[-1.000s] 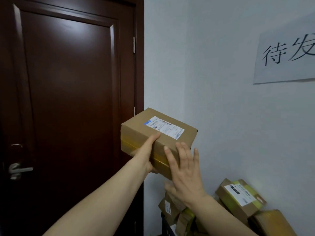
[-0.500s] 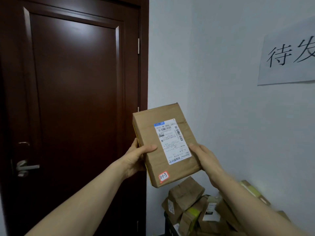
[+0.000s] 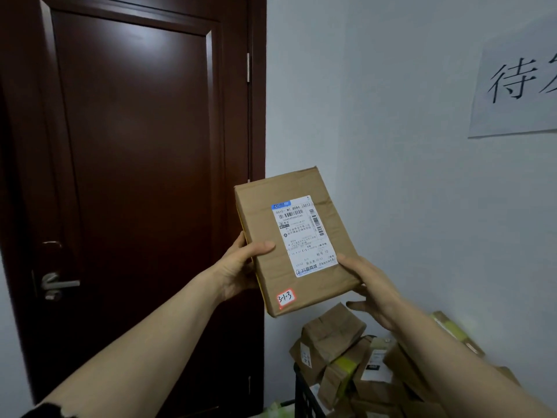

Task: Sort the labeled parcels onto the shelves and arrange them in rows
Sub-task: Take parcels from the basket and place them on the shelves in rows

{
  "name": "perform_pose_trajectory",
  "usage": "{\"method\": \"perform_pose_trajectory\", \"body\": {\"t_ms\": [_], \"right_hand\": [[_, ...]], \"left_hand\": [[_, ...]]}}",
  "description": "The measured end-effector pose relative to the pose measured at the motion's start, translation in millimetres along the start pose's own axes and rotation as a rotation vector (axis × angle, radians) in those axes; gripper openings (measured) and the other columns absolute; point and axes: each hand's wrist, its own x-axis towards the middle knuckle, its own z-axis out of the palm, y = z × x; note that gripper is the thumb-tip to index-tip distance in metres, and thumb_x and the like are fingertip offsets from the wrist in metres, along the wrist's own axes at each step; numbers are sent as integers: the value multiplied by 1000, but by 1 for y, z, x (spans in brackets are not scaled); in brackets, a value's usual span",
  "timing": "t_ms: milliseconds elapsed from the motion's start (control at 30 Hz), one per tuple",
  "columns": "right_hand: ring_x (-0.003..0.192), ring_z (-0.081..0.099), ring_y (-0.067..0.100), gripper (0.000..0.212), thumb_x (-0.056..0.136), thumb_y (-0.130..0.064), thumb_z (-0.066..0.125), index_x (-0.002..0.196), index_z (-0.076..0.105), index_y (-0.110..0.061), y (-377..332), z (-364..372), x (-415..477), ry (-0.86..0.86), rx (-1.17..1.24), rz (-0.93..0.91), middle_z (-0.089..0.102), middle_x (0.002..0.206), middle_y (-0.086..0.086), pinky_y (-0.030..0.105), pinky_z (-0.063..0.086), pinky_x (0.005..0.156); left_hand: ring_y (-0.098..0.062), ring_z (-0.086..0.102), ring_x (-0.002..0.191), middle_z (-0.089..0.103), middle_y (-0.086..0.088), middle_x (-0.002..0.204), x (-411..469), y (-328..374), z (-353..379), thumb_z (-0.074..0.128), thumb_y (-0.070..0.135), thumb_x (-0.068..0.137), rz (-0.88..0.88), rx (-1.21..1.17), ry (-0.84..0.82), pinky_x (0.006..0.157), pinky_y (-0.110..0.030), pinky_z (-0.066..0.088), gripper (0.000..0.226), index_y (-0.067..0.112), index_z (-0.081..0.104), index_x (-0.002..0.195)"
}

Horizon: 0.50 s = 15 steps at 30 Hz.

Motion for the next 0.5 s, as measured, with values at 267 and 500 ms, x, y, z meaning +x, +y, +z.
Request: {"method": "perform_pose_trajectory", "body": {"t_ms": [267, 500], "right_hand": [[99, 63, 18, 54, 66, -26, 73, 118, 61, -20, 29, 39, 18, -152, 305, 25, 71, 104, 2, 38, 53, 87], [93, 66, 10, 37, 78, -22, 68, 114, 60, -24, 43, 136, -1, -304, 436, 24, 71, 103, -3, 27, 51, 73]], "left_hand": [[-21, 63, 111, 69, 0, 116, -28, -10, -27, 79, 59, 54, -34, 51, 200, 96, -41, 49, 95, 33, 44, 139], [-22, 65, 108, 70, 0, 115, -106, 6, -86, 81, 25, 66, -47, 146, 345, 95, -42, 50, 71, 28, 53, 131]]}}
